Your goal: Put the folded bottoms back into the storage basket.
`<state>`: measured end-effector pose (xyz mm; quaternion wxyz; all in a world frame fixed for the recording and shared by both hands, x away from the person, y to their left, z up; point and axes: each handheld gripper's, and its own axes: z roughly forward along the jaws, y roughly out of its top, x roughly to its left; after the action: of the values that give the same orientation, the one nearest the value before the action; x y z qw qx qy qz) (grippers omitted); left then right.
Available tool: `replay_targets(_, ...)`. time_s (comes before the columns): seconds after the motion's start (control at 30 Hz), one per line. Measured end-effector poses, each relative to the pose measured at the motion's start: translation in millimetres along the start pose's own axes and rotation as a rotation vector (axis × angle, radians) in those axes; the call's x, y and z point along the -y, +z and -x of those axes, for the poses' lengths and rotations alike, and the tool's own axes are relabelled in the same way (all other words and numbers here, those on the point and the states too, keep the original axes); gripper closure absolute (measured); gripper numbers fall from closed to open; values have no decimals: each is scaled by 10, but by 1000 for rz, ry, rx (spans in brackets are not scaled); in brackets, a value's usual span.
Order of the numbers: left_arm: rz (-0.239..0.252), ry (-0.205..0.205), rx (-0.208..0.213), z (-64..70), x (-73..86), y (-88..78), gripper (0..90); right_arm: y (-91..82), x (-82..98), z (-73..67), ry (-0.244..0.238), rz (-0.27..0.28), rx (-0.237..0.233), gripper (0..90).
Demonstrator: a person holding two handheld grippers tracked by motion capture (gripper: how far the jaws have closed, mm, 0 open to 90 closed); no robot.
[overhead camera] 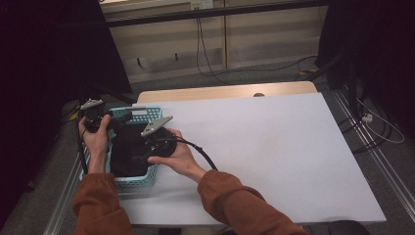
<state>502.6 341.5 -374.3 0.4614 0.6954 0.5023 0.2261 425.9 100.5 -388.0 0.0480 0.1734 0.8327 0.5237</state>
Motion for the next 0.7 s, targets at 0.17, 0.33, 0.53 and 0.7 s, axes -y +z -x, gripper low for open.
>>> replay_targets(0.17, 2, -26, 8, 50, -17, 0, 52, -90, 12, 35, 15, 12, 23, 119)
replay_targets(0.33, 41, -12, 7, 113, -34, -11, 50, -157, 35, 77, 33, 12, 38, 94)
replay_targets(0.53, 39, 31, 12, 229, -31, -15, 48, -272, 89, 96, 39, 33, 113, 69)
replay_targets(0.7, 52, 50, 16, 326, -49, -46, 45, -371, 152, 119, 47, 39, 172, 73)
